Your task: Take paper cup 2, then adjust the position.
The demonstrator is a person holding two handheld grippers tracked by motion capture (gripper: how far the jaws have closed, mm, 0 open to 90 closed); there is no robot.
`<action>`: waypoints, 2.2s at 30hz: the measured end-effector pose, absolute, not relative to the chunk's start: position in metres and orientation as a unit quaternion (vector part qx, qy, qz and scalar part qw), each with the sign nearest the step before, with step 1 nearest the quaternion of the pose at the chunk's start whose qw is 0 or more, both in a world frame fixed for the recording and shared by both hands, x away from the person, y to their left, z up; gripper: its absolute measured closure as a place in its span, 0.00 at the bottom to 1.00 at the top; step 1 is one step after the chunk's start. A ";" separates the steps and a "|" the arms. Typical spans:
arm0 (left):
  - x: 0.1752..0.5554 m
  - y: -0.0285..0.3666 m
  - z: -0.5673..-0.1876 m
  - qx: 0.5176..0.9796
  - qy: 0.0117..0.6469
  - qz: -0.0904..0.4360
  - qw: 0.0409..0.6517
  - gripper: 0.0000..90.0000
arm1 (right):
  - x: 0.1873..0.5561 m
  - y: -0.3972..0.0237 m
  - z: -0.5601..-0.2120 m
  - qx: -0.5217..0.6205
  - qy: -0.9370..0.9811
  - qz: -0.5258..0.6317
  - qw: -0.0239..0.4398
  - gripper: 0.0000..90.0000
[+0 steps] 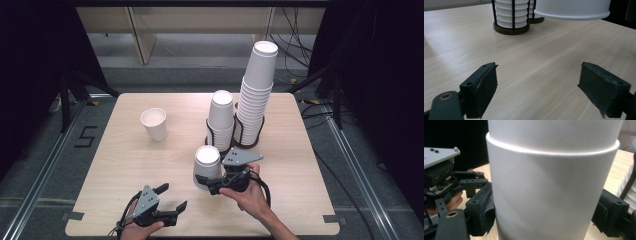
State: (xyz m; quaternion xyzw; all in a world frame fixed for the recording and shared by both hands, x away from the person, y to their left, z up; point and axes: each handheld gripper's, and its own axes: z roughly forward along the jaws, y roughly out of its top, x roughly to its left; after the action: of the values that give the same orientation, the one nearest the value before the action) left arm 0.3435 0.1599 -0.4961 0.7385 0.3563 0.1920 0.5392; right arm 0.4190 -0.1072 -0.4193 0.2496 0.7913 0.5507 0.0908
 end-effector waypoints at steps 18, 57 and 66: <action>0.339 0.153 -0.492 0.728 0.334 0.194 0.567 0.16 | 0.415 -0.097 -0.428 0.237 0.798 0.548 0.086 0.21; 0.349 0.128 -0.497 0.701 0.338 0.146 0.611 0.00 | 0.394 -0.066 -0.441 0.203 0.796 0.567 0.052 0.21; 0.349 0.129 -0.497 0.705 0.346 0.141 0.603 0.00 | 0.392 -0.063 -0.442 0.185 0.793 0.578 0.053 0.21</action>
State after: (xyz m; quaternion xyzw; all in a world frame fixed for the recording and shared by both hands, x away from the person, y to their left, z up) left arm 0.3491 0.1294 -0.4968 0.7047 0.3463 0.1407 0.6031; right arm 0.3917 -0.0626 -0.4419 0.1845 0.7930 0.5782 0.0535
